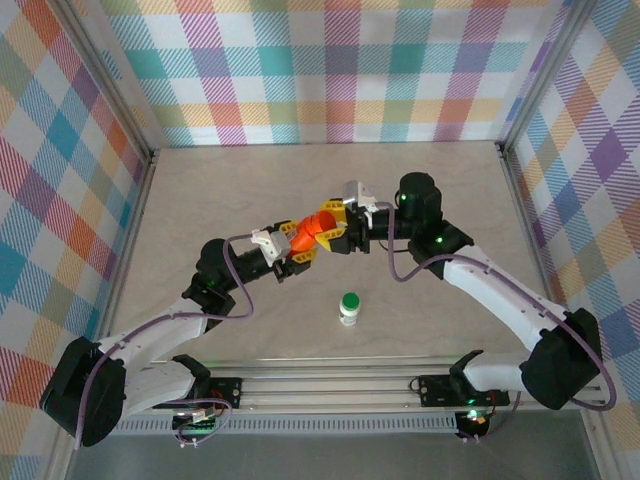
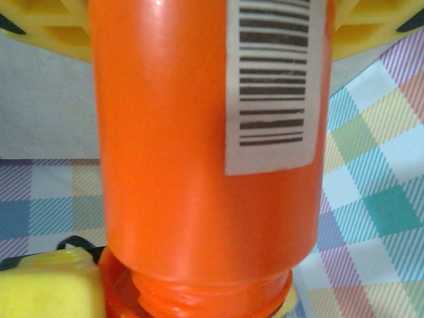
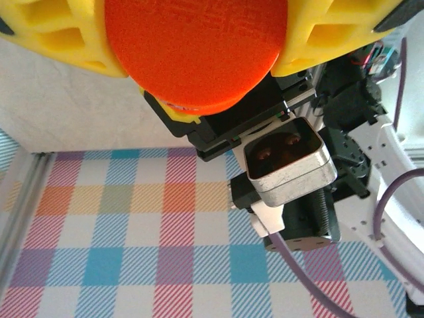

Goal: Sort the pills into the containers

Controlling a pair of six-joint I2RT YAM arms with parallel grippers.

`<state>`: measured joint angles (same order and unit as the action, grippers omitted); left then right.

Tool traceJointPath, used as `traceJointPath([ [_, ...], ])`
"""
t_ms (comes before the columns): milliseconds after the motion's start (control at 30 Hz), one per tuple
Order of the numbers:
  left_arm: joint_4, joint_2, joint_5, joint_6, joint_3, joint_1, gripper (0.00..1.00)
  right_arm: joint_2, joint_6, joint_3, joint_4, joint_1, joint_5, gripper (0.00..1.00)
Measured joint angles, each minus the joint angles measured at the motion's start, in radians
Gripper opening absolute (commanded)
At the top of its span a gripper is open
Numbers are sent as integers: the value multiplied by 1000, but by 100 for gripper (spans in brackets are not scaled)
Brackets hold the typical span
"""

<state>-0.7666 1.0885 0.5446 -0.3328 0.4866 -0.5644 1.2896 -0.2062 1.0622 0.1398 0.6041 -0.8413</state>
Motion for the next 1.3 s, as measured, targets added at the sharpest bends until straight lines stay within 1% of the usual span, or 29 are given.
traceJointPath([
  [133,11,-24,24,6,-6,-10,0,29,-56,40,-63,5,-56,9],
  [233,27,-54,33,6,-11,-15,0,53,-117,87,-131,5,-138,9],
  [300,30,-75,35,3,-16,-19,0,78,-185,136,-209,3,-200,8],
  [400,31,-88,33,0,-21,-24,0,116,-307,210,-349,-2,-256,7],
  [500,42,-87,39,-6,-22,-24,0,135,-417,253,-472,-6,-263,8],
  [633,62,-82,39,-13,-24,-29,0,135,-513,262,-566,-7,-218,10],
  [767,66,-69,37,-13,-25,-29,0,134,-539,261,-591,-9,-189,12],
  [900,66,-65,25,-11,-26,-29,0,133,-535,241,-555,-12,-185,13],
  [1067,64,-65,11,-12,-26,-31,0,134,-526,218,-525,-30,-224,14],
  [1200,64,-65,7,-13,-26,-31,0,136,-513,219,-534,-38,-236,17],
  [1300,63,-65,9,-12,-26,-31,0,140,-513,222,-547,-42,-242,17],
])
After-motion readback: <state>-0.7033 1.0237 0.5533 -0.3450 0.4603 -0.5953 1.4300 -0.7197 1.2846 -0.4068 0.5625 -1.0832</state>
